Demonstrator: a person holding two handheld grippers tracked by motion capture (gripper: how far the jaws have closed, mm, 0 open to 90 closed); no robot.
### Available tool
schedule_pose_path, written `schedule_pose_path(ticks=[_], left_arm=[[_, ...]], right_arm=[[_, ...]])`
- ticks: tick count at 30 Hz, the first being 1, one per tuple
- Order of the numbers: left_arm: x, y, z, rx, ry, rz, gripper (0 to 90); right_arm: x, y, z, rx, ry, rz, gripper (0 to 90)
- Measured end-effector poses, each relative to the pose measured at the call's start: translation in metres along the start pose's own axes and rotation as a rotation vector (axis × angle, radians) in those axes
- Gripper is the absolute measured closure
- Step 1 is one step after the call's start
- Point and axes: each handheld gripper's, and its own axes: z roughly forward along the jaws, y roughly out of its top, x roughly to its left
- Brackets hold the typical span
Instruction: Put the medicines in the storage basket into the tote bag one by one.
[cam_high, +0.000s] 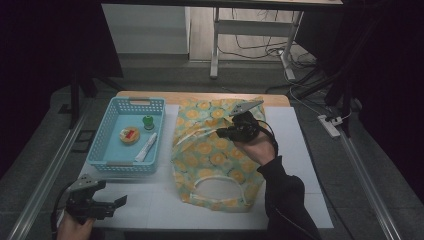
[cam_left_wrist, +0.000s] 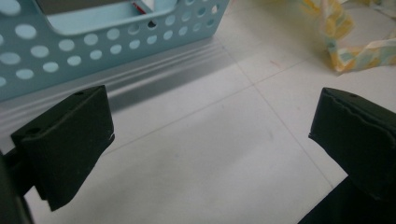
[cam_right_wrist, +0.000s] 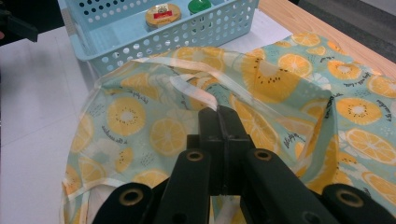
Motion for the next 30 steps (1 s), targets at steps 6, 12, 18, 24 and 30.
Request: schedule_pose_path(ticks=[6,12,18,24,30], left_arm=[[0.004,0.005,-0.001,-0.002,-0.038,0.015,0.0],[0.008,0.009,-0.005,-0.049,-0.068,0.033,0.0],[0.008,0.014,-0.009,-0.074,-0.059,0.046,0.0],[0.011,0.021,-0.010,-0.075,-0.076,0.024,0.0],[0.012,0.030,-0.007,-0.061,-0.070,0.038,0.0]], right_arm=[[0.000,0.000,0.000,0.002,0.001,-0.001,90.0],[0.000,0.000,0.000,0.005,0.001,-0.002,90.0],[-0.001,0.000,0.000,0.002,0.003,0.001,90.0],[-0.002,0.000,0.000,0.003,0.001,0.003,90.0],[-0.002,0.000,0.000,0.008,0.002,0.005,90.0]])
